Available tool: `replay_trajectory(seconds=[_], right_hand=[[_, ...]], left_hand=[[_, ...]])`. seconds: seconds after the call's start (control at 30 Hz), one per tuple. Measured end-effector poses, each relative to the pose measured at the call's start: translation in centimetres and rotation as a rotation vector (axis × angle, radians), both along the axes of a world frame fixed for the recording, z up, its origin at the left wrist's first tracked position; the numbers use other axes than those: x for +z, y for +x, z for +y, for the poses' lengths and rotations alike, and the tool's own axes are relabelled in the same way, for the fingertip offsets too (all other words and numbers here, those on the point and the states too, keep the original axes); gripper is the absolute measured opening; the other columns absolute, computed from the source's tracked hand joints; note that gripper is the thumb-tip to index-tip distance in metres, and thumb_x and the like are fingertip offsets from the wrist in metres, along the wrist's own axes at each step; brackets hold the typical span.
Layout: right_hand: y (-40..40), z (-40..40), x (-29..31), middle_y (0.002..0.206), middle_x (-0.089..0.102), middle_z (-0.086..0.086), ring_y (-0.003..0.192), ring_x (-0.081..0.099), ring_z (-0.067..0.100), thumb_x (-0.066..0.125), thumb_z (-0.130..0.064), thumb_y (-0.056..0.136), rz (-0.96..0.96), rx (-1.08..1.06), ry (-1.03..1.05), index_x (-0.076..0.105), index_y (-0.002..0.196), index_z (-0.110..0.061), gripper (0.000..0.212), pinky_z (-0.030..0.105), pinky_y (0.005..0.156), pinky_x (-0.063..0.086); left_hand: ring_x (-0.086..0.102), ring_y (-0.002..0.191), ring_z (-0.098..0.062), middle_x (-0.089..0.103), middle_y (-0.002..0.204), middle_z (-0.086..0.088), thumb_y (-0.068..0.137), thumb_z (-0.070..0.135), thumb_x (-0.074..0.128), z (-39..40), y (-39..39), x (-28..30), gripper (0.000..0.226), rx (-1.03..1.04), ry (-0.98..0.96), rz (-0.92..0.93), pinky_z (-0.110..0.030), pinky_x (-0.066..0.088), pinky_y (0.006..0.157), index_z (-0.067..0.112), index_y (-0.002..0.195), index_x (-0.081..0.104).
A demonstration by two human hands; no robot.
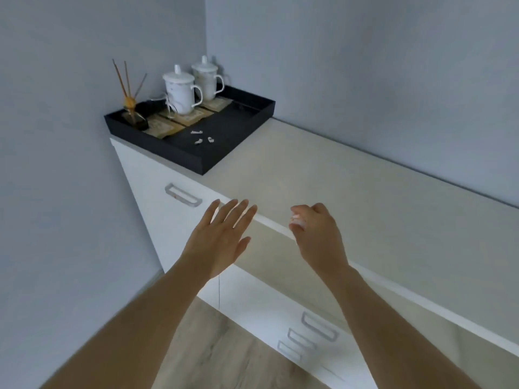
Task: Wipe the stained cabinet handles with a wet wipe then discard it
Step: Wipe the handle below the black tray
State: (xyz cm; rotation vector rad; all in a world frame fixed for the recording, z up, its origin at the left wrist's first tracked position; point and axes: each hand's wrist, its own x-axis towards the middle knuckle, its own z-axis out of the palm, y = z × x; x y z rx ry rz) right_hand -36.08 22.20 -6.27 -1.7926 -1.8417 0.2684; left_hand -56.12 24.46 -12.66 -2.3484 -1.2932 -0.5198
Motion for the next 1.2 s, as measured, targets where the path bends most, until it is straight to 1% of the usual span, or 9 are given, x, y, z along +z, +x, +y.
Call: replay_trajectory(seconds=[0.13, 0.27, 0.43, 0.63, 0.77, 0.83, 0.97, 1.1, 1.2], right_hand=[[-4.8, 2.4, 0.4, 0.105, 0.057, 0.009, 0.083, 0.058, 0.019, 0.059, -0.012, 0.09, 0.012, -0.025, 0.103, 0.063, 0.116, -0.012, 0.026, 0.017, 0.076, 0.043], [-10.5, 5.6, -1.4, 0.112, 0.059, 0.008, 0.093, 0.055, 0.015, 0.055, -0.016, 0.093, 0.107, -0.115, 0.093, 0.059, 0.121, -0.016, 0.028, 0.007, 0.077, 0.032], [-15.7, 7.3, -3.0, 0.103, 0.056, 0.008, 0.08, 0.048, 0.01, 0.056, -0.014, 0.092, 0.229, -0.232, 0.078, 0.061, 0.116, -0.015, 0.024, -0.008, 0.066, 0.03], [-18.4, 6.5, -2.8, 0.09, 0.052, 0.003, 0.07, 0.048, 0.006, 0.059, -0.009, 0.089, 0.284, -0.333, 0.06, 0.065, 0.106, -0.012, 0.018, -0.007, 0.067, 0.032], [-20.7, 5.8, -2.5, 0.092, 0.053, 0.005, 0.065, 0.046, -0.002, 0.06, -0.011, 0.089, 0.309, -0.367, 0.048, 0.065, 0.106, -0.013, 0.018, -0.007, 0.064, 0.032], [-22.0, 5.3, -2.5, 0.092, 0.053, 0.004, 0.065, 0.045, -0.003, 0.059, -0.012, 0.09, 0.338, -0.385, 0.058, 0.065, 0.106, -0.015, 0.018, -0.008, 0.065, 0.031], [-24.6, 4.1, -2.8, 0.093, 0.054, 0.002, 0.069, 0.047, 0.003, 0.058, -0.015, 0.09, 0.425, -0.458, 0.089, 0.066, 0.105, -0.016, 0.017, -0.007, 0.067, 0.032], [-26.9, 3.6, -3.9, 0.098, 0.061, 0.003, 0.076, 0.052, 0.006, 0.057, -0.018, 0.09, 0.553, -0.534, 0.091, 0.066, 0.099, -0.018, 0.012, -0.002, 0.062, 0.036], [-27.9, 4.0, -5.0, 0.1, 0.064, 0.004, 0.08, 0.056, 0.009, 0.057, -0.019, 0.09, 0.635, -0.597, 0.1, 0.065, 0.098, -0.019, 0.011, 0.003, 0.065, 0.036]], left_hand=[[0.055, 0.12, -0.034, 0.056, 0.133, -0.014, 0.089, 0.042, 0.053, 4.1, -3.3, 0.7, 0.054, -0.036, -0.009, 0.05, -0.054, 0.032, 0.104, 0.009, 0.131, 0.057], [0.056, 0.12, -0.033, 0.057, 0.132, -0.014, 0.083, 0.044, 0.056, 8.0, -7.6, 0.0, 0.06, -0.089, -0.085, 0.107, -0.054, 0.036, 0.102, 0.008, 0.131, 0.057], [0.056, 0.12, -0.033, 0.057, 0.133, -0.015, 0.089, 0.041, 0.061, 12.1, -14.0, -0.6, 0.055, -0.162, -0.108, 0.145, -0.051, 0.04, 0.102, 0.007, 0.131, 0.056], [0.056, 0.119, -0.035, 0.057, 0.131, -0.017, 0.084, 0.04, 0.059, 14.3, -18.6, 0.1, 0.061, -0.166, -0.209, 0.195, -0.053, 0.042, 0.101, 0.003, 0.132, 0.055], [0.058, 0.115, -0.037, 0.06, 0.126, -0.019, 0.083, 0.04, 0.055, 14.5, -19.8, 0.6, 0.061, -0.168, -0.222, 0.205, -0.056, 0.043, 0.099, 0.001, 0.129, 0.056], [0.05, 0.126, -0.035, 0.053, 0.136, -0.017, 0.089, 0.042, 0.051, 14.2, -20.2, 0.6, 0.064, -0.157, -0.231, 0.213, -0.053, 0.035, 0.108, 0.003, 0.139, 0.046], [0.015, 0.146, -0.024, 0.016, 0.159, -0.007, 0.1, 0.047, 0.031, 13.8, -21.6, 0.1, 0.067, -0.149, -0.196, 0.326, -0.042, 0.006, 0.119, 0.014, 0.154, 0.008], [0.007, 0.147, -0.024, 0.004, 0.16, -0.008, 0.101, 0.047, 0.027, 14.5, -22.9, 0.0, 0.07, -0.176, -0.152, 0.396, -0.041, 0.002, 0.118, 0.012, 0.153, -0.002], [0.005, 0.147, -0.025, 0.001, 0.16, -0.01, 0.1, 0.046, 0.034, 16.2, -23.9, -0.9, 0.075, -0.201, -0.109, 0.399, -0.042, 0.002, 0.118, 0.009, 0.152, -0.005]])
